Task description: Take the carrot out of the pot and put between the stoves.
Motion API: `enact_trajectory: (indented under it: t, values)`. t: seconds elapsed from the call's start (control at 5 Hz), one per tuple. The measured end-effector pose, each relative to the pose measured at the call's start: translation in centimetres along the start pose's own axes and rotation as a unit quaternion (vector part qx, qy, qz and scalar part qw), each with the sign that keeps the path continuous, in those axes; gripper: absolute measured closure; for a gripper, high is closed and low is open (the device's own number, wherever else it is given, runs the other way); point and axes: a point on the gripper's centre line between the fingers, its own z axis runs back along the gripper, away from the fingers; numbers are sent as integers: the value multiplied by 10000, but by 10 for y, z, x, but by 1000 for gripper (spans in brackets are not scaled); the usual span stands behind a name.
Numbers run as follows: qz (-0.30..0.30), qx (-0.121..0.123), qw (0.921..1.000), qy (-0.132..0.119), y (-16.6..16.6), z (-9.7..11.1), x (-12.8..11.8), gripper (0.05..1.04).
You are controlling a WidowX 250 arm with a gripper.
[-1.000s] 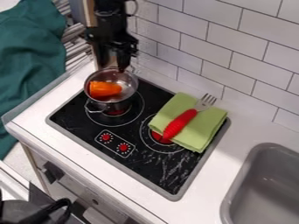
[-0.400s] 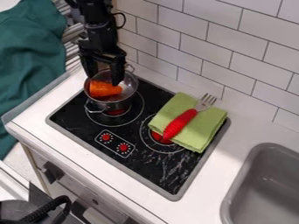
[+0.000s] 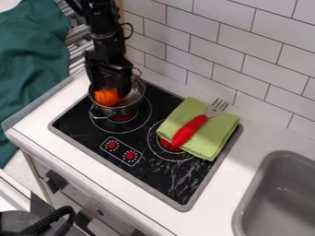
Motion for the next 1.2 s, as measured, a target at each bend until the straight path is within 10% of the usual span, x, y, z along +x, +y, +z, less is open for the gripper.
enact_trajectory:
  t: [0.4,0.8,1.2]
  values:
    - [13,-37,9996,297,2,-19,5,133]
    - [-66,51,9995,305,0,-21,16,680]
    - [-228,158,9993,245,-16,-13,20,717]
